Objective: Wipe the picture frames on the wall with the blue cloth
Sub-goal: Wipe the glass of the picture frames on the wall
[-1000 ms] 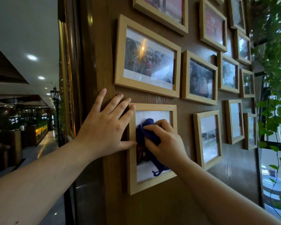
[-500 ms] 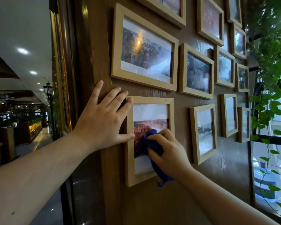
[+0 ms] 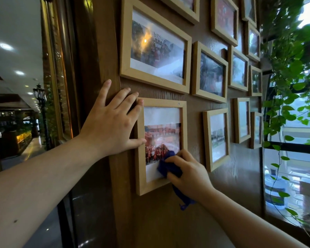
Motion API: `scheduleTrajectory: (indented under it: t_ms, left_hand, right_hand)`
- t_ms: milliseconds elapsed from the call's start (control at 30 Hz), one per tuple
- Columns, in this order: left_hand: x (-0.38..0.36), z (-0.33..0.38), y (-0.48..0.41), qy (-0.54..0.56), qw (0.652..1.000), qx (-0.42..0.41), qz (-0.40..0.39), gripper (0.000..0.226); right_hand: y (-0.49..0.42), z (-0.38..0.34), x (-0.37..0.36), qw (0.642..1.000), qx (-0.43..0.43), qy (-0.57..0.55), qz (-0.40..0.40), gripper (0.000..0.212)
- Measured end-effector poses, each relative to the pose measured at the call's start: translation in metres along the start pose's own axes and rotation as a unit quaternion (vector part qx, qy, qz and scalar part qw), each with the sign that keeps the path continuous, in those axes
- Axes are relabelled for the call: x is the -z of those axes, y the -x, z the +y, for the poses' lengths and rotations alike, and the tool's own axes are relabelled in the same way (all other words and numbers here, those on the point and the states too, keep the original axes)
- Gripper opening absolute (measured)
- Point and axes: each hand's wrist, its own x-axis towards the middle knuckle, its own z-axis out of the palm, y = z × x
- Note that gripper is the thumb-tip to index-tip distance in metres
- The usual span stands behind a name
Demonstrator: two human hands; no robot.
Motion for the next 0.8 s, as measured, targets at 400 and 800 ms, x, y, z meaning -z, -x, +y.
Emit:
scheduleTrajectory:
  t_ms: [400, 800]
  left_hand:
    - [0.001, 0.0, 0.001, 0.0, 1.0, 0.001, 0.003, 0.099]
    - [0.005, 0.014, 0.008, 0.049, 0.999, 0.009, 0.011, 0.085]
  right_hand:
    - [0.012, -0.008, 0.003, 0.998, 0.015, 0.031, -0.059, 0.032]
    - [0.015, 0.045, 0.042, 0.988, -0.004, 0.154, -0.019, 0.031]
